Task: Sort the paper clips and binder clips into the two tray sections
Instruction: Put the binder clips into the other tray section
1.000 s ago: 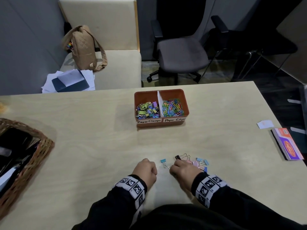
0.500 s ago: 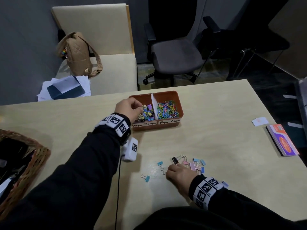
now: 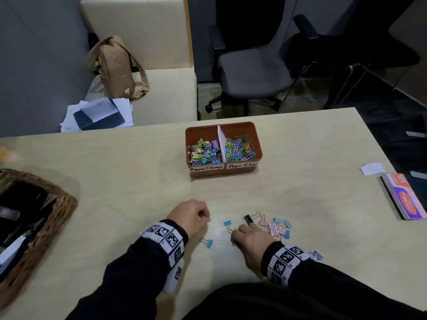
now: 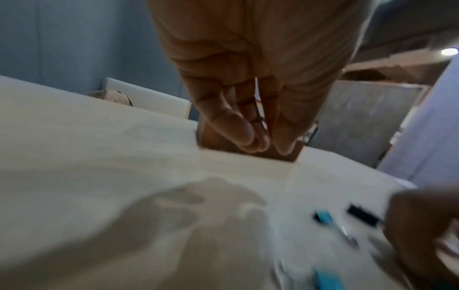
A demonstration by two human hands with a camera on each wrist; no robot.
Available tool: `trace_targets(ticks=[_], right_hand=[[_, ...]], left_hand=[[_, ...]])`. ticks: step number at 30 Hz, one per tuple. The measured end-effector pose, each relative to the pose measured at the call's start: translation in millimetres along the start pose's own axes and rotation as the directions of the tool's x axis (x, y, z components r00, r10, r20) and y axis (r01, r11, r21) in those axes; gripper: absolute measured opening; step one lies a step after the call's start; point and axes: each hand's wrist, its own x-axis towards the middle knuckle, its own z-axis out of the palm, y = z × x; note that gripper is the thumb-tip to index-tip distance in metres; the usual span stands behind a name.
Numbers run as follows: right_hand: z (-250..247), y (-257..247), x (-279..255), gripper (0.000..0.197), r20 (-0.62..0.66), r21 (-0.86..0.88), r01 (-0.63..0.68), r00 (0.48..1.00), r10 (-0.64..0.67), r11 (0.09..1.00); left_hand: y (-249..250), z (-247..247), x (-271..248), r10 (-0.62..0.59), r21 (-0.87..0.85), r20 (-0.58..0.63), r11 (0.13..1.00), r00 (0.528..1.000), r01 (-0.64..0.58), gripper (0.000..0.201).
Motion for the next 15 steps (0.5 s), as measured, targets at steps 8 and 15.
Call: trace_targets(ticks=[8, 15], right_hand=[[-8, -10, 0, 0.027, 0.079, -0.036, 0.026, 0.997, -0.023, 0.999], [-7, -8, -4, 0.026, 0.078, -0.001, 0.024, 0.997, -0.024, 1.000]], left_hand=[[-3, 50, -11, -0.032, 0.180, 0.217, 0.984, 0.976, -0.007, 0.030], [5, 60, -10, -0.041, 0.179, 0.173, 0.984, 0.984, 0.010, 0.019]])
